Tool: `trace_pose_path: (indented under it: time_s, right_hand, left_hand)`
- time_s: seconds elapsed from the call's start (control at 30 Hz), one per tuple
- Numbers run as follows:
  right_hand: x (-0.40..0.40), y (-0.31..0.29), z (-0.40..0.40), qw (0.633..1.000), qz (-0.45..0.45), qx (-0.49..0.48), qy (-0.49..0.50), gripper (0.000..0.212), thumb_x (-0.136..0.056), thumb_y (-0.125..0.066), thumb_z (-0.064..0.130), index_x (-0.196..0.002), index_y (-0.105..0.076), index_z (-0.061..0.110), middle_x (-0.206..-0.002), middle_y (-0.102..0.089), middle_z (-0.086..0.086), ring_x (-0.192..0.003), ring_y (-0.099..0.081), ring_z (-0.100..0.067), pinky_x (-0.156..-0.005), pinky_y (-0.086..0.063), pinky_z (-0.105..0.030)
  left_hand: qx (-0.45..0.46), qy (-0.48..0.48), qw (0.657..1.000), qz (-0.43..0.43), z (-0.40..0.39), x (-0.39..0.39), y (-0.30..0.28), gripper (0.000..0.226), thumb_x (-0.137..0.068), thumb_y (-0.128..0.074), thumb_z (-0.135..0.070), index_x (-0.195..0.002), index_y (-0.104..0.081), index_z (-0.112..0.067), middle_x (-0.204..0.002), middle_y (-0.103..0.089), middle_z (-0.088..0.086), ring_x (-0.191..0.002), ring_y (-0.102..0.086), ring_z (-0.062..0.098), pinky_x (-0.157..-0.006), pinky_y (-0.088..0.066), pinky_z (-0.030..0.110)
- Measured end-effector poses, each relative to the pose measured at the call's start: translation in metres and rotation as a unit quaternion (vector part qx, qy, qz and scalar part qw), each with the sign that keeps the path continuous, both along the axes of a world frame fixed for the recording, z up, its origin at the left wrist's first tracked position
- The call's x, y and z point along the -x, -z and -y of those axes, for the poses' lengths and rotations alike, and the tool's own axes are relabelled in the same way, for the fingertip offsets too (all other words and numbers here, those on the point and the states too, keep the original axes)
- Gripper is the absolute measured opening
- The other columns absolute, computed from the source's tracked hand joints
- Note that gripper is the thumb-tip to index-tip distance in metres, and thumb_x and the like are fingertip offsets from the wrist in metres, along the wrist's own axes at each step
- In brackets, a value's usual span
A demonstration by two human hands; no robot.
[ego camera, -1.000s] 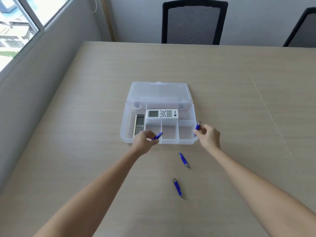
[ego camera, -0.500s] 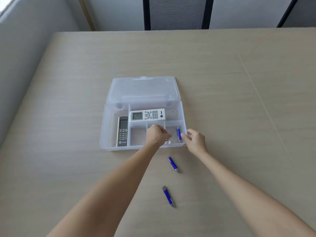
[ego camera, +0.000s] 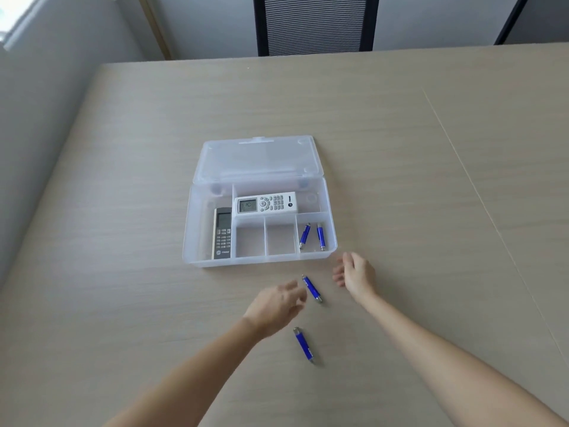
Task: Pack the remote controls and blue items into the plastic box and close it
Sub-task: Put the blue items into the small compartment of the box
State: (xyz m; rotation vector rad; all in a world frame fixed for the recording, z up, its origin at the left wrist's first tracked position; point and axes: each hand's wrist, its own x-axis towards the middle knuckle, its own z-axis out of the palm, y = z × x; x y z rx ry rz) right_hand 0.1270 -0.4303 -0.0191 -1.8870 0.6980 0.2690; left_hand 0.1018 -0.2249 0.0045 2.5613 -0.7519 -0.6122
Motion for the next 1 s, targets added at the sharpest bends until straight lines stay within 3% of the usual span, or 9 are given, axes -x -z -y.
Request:
trace_pose_path:
  time_s: [0.07, 0.17, 0.27, 0.37, 0.47, 0.6, 0.77, 0.9, 1.0]
  right_hand:
    - [0.018, 0.006, -0.006, 0.989, -0.018, 0.101, -0.110, 0.022, -0.089, -0.056, 0.029, -0.073, -0.058, 0.014, -0.061, -0.061, -0.001, -0.059, -0.058, -0.023, -0.061, -0.050, -0.035]
    - [0.025, 0.004, -0.022, 0.959, -0.035, 0.170, -0.225, 0.027, -0.073, -0.073, 0.037, -0.074, -0.061, 0.013, -0.063, -0.058, 0.005, -0.062, -0.054, -0.016, -0.060, -0.041, -0.029]
    - [0.021, 0.001, -0.033, 0.923, -0.046, 0.235, -0.301, 0.021, -0.073, -0.071, 0.029, -0.079, -0.059, 0.012, -0.081, -0.061, -0.003, -0.081, -0.058, -0.024, -0.062, -0.037, -0.029]
    - [0.019, 0.000, -0.025, 0.917, -0.063, 0.231, -0.318, 0.010, -0.079, -0.064, 0.021, -0.078, -0.057, 0.014, -0.089, -0.062, -0.008, -0.081, -0.054, -0.025, -0.065, -0.037, -0.029]
    - [0.027, -0.005, -0.001, 0.948, -0.062, 0.155, -0.270, 0.016, -0.081, -0.065, 0.018, -0.070, -0.054, 0.018, -0.070, -0.058, -0.002, -0.064, -0.051, -0.019, -0.061, -0.039, -0.028]
    - [0.028, -0.027, 0.025, 0.996, -0.004, 0.041, -0.073, 0.017, -0.081, -0.069, 0.009, -0.068, -0.058, 0.014, -0.067, -0.064, -0.010, -0.051, -0.059, -0.020, -0.064, -0.056, -0.034]
    - [-0.014, -0.055, 0.023, 0.999, 0.044, 0.009, 0.000, 0.007, -0.077, -0.070, 0.003, -0.077, -0.066, 0.009, -0.069, -0.068, -0.006, -0.060, -0.066, -0.022, -0.076, -0.058, -0.037]
    - [-0.042, -0.064, 0.017, 0.998, 0.048, 0.038, -0.009, 0.012, -0.074, -0.072, 0.007, -0.072, -0.066, 0.016, -0.064, -0.068, -0.004, -0.060, -0.067, -0.023, -0.072, -0.057, -0.034]
    - [-0.053, -0.062, 0.006, 0.993, 0.037, 0.095, -0.053, 0.005, -0.072, -0.072, 0.007, -0.075, -0.068, 0.004, -0.061, -0.067, -0.008, -0.051, -0.064, -0.020, -0.063, -0.056, -0.030]
  left_hand:
    - [-0.055, 0.085, 0.993, -0.056, -0.008, 0.027, 0.013, 0.023, -0.092, -0.046, -0.022, -0.112, -0.057, -0.022, -0.115, -0.053, 0.006, -0.090, -0.060, 0.033, -0.071, -0.052, 0.040]
    - [-0.057, 0.091, 0.992, -0.063, -0.010, 0.044, 0.024, 0.023, -0.091, -0.047, -0.018, -0.111, -0.056, -0.021, -0.117, -0.049, 0.008, -0.096, -0.058, 0.032, -0.071, -0.051, 0.041]
    - [-0.065, 0.078, 0.994, -0.041, -0.012, 0.043, 0.024, 0.018, -0.090, -0.052, -0.017, -0.107, -0.058, -0.018, -0.119, -0.049, 0.007, -0.103, -0.054, 0.026, -0.066, -0.041, 0.033]
    - [-0.034, 0.021, 0.998, -0.050, -0.025, 0.034, 0.015, 0.020, -0.090, -0.055, -0.020, -0.108, -0.062, -0.019, -0.115, -0.057, 0.004, -0.104, -0.056, 0.025, -0.072, -0.046, 0.035]
    - [0.081, -0.112, 0.990, 0.001, -0.042, 0.011, -0.006, 0.016, -0.087, -0.061, -0.026, -0.100, -0.068, -0.019, -0.096, -0.065, 0.003, -0.084, -0.064, 0.025, -0.073, -0.050, 0.033]
    - [0.174, -0.245, 0.949, 0.098, -0.026, -0.040, -0.036, 0.014, -0.082, -0.069, -0.021, -0.094, -0.074, -0.015, -0.082, -0.066, 0.002, -0.066, -0.057, 0.011, -0.067, -0.047, 0.026]
    - [0.090, -0.236, 0.967, 0.033, 0.028, -0.085, -0.038, 0.014, -0.083, -0.062, -0.020, -0.089, -0.074, -0.017, -0.093, -0.064, 0.007, -0.082, -0.061, 0.027, -0.065, -0.048, 0.034]
    - [-0.007, -0.217, 0.976, 0.010, 0.046, -0.094, -0.023, 0.018, -0.086, -0.057, -0.018, -0.090, -0.074, -0.012, -0.104, -0.059, 0.007, -0.090, -0.061, 0.030, -0.061, -0.037, 0.031]
    - [0.003, -0.219, 0.976, 0.007, 0.046, -0.096, -0.016, 0.022, -0.088, -0.054, -0.024, -0.094, -0.075, -0.020, -0.107, -0.056, 0.007, -0.097, -0.060, 0.028, -0.064, -0.038, 0.031]
